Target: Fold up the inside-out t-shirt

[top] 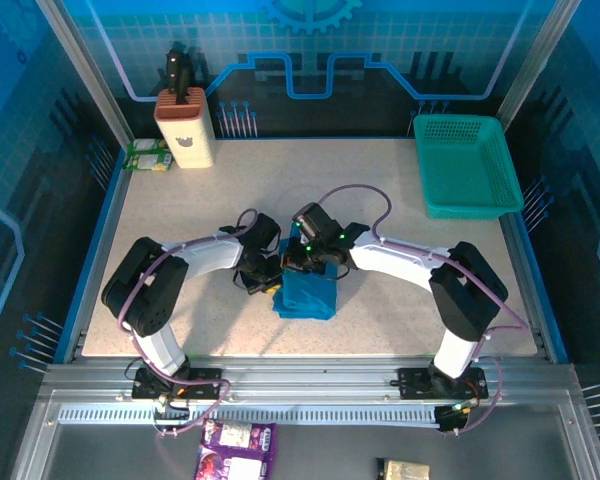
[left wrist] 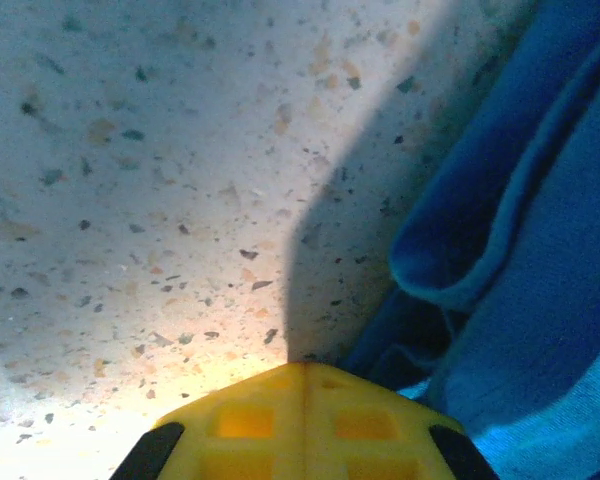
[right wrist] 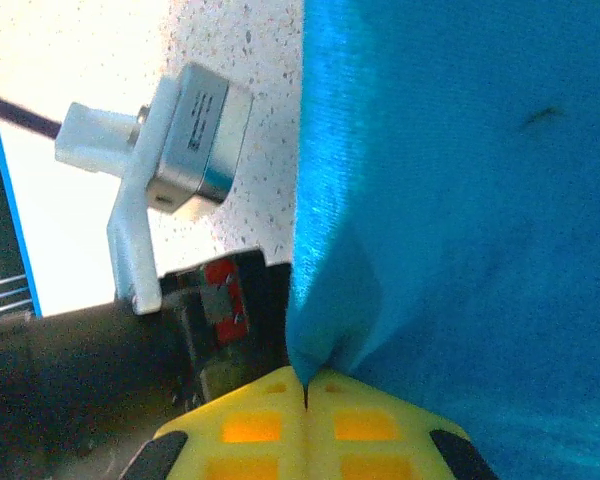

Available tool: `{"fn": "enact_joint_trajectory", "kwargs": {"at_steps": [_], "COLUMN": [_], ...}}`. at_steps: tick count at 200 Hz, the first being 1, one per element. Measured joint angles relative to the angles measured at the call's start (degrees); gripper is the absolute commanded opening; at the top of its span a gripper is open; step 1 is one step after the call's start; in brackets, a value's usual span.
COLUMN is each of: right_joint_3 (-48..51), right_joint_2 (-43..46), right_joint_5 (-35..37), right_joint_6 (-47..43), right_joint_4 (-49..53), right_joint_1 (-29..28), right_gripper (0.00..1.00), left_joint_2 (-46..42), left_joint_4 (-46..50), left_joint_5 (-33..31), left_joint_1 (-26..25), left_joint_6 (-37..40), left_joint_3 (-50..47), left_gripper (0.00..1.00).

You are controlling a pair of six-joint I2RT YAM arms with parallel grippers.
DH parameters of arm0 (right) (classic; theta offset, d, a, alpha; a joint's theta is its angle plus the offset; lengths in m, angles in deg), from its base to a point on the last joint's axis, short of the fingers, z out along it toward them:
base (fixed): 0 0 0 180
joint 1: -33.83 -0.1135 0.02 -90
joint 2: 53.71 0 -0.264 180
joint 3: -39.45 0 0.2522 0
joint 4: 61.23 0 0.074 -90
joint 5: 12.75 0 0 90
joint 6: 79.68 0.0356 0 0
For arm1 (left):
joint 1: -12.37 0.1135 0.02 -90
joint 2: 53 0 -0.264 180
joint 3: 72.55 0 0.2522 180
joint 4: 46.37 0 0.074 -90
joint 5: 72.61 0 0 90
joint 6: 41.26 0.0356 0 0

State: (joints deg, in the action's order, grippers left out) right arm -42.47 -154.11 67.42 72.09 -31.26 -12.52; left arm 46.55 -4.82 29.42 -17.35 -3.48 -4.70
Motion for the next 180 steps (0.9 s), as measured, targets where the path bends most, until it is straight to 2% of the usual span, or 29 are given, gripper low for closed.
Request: {"fn": "enact_joint_trajectory", "kwargs": {"at_steps": [71,97,161,180], "right_joint_3": [2.5,3.0,3.3,3.3], "right_joint_2": [-3.7,-3.9,-3.9,-3.9], "right_joint_5": [0.1,-1.6,-7.2,-8.5], "right_joint_6": [4.3,4.5,4.4,4.5], "right_joint_4": [-8.8,-9.3,-8.6,-8.8], "right_joint_1": [0.7,0.7,0.3,0.3], "right_gripper": [0.01,0.01,0.03,0.07], "left_joint_2": [-3.9,-5.4,-5.5,-6.1], "left_joint_4": [-6.4,-9.2,-12.3,-13.6], "left_joint_5": [0.3,0.6,5.9,6.4], "left_joint_1": [0.4,0.9,4.0,4.4], "left_joint_6": [-2.1,-2.1,-1.7,-1.7], "left_joint_3": [-5.3,-7.6,-9.7,-10.7], "left_gripper": [0.00,0.00,0.00,0.00]}}
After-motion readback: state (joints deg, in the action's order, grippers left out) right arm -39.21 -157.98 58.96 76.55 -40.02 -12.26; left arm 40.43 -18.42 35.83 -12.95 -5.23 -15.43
